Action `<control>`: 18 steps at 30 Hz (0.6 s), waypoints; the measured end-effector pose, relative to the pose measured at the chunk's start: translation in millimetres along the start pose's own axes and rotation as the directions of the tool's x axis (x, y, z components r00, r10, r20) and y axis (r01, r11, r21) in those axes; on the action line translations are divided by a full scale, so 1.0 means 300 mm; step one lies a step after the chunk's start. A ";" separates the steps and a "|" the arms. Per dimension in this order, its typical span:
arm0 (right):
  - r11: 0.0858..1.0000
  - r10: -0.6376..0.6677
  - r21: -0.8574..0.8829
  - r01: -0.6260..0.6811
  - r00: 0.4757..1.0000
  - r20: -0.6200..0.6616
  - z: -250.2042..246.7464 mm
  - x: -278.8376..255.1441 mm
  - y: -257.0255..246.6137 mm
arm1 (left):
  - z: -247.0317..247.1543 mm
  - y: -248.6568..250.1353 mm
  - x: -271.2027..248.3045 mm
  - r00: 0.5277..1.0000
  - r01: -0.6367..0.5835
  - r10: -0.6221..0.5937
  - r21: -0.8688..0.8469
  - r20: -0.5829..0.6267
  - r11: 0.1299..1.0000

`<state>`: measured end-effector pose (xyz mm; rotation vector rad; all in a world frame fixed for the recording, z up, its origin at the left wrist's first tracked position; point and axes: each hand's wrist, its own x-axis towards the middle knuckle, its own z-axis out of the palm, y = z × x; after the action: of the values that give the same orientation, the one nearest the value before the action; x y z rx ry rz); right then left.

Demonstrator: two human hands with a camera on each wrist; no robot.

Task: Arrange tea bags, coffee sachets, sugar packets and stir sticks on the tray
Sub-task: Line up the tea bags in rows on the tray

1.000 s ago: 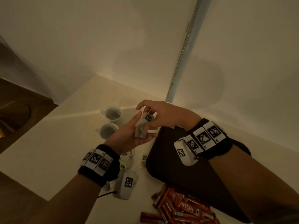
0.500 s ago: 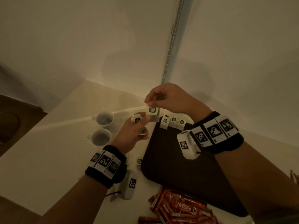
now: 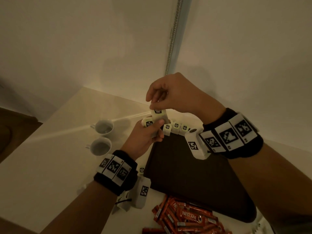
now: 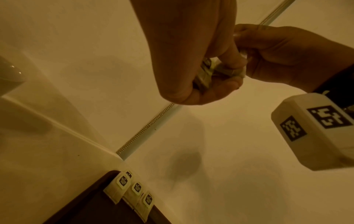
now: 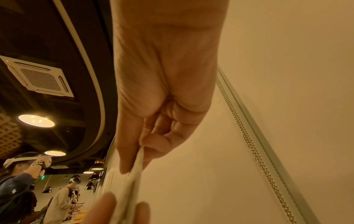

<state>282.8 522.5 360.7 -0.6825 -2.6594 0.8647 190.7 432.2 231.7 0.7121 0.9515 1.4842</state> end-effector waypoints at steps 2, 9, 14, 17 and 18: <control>1.000 0.012 0.008 -0.012 1.000 -0.003 -0.004 -0.002 0.002 | 0.003 0.003 -0.002 1.000 0.007 -0.007 0.010 -0.009 1.000; 0.990 0.054 0.134 -0.051 0.998 -0.017 -0.008 -0.015 0.023 | -0.011 0.011 -0.006 0.999 -0.029 0.030 0.049 -0.026 0.998; 0.976 0.071 0.209 -0.059 0.996 -0.050 -0.009 -0.020 0.042 | 0.004 0.025 -0.013 0.997 -0.077 0.077 0.092 0.007 0.993; 0.971 0.081 0.229 -0.067 0.995 -0.052 -0.018 -0.019 0.053 | 0.013 0.032 -0.013 0.996 -0.081 0.084 0.091 -0.029 0.993; 0.971 0.087 0.229 -0.073 0.995 -0.053 -0.022 -0.019 0.060 | 0.013 0.033 -0.012 0.995 -0.087 0.090 0.098 -0.033 0.991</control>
<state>296.5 535.5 354.5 -0.7497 -2.4425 1.1281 189.8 429.5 242.6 0.8077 1.0372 1.5420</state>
